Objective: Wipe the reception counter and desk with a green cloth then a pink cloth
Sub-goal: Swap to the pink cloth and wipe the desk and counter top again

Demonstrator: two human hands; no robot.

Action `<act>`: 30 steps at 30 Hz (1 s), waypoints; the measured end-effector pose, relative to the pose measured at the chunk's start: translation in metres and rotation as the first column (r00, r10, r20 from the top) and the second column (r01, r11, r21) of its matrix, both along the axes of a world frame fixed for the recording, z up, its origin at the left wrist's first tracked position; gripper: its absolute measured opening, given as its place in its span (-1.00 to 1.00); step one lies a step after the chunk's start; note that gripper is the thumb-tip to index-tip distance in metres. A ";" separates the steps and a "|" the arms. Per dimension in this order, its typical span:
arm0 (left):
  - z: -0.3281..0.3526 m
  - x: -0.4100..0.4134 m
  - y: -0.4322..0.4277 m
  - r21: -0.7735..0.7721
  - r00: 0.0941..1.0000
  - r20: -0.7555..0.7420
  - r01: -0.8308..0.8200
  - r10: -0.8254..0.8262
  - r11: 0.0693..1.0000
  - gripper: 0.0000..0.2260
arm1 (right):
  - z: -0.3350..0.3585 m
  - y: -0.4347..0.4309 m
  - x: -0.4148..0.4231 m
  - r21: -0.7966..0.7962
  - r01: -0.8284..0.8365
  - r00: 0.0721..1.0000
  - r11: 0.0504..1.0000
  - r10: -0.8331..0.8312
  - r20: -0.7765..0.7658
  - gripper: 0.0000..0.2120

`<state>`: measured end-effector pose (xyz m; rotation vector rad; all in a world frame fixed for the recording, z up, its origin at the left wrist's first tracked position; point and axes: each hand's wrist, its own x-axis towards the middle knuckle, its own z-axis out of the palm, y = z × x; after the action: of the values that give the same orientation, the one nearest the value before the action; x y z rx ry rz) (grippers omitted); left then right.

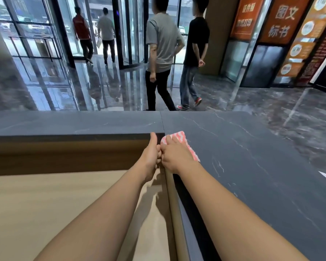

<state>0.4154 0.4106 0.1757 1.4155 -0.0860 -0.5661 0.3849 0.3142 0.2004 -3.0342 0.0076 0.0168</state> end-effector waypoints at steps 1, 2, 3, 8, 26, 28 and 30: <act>-0.003 -0.003 0.001 -0.002 1.000 0.002 -0.004 0.004 1.000 -0.14 | 0.000 0.001 -0.006 0.001 -0.003 1.000 1.000 0.003 0.003 -0.54; -0.003 -0.008 0.001 0.001 1.000 0.005 -0.005 0.005 1.000 -0.16 | 0.000 0.002 -0.011 -0.003 -0.008 1.000 1.000 0.008 0.005 -0.54; -0.004 -0.014 0.002 0.006 1.000 0.013 -0.003 0.003 1.000 -0.15 | 0.001 0.003 -0.018 -0.012 -0.018 1.000 1.000 0.018 0.004 -0.54; -0.004 -0.047 0.008 0.006 1.000 0.021 -0.002 0.002 1.000 -0.12 | 0.006 0.010 -0.055 -0.004 -0.056 0.998 0.998 0.056 0.012 -0.63; 0.005 -0.202 0.033 0.095 0.997 0.069 -0.038 0.032 0.995 -0.26 | 0.006 0.027 -0.209 0.044 -0.164 0.986 0.986 0.162 0.043 -0.69; 0.011 -0.226 0.036 0.103 0.998 0.057 -0.034 0.028 0.994 -0.20 | 0.005 0.028 -0.225 0.060 -0.179 0.983 0.982 0.177 0.044 -0.69; 0.015 -0.248 0.038 0.108 0.997 0.069 -0.044 0.036 0.993 -0.18 | 0.002 0.029 -0.240 0.064 -0.193 0.981 0.979 0.190 0.045 -0.68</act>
<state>0.1672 0.4489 0.1906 1.5400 -0.0806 -0.4966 0.1453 0.3437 0.2020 -2.9536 -0.2823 -0.0259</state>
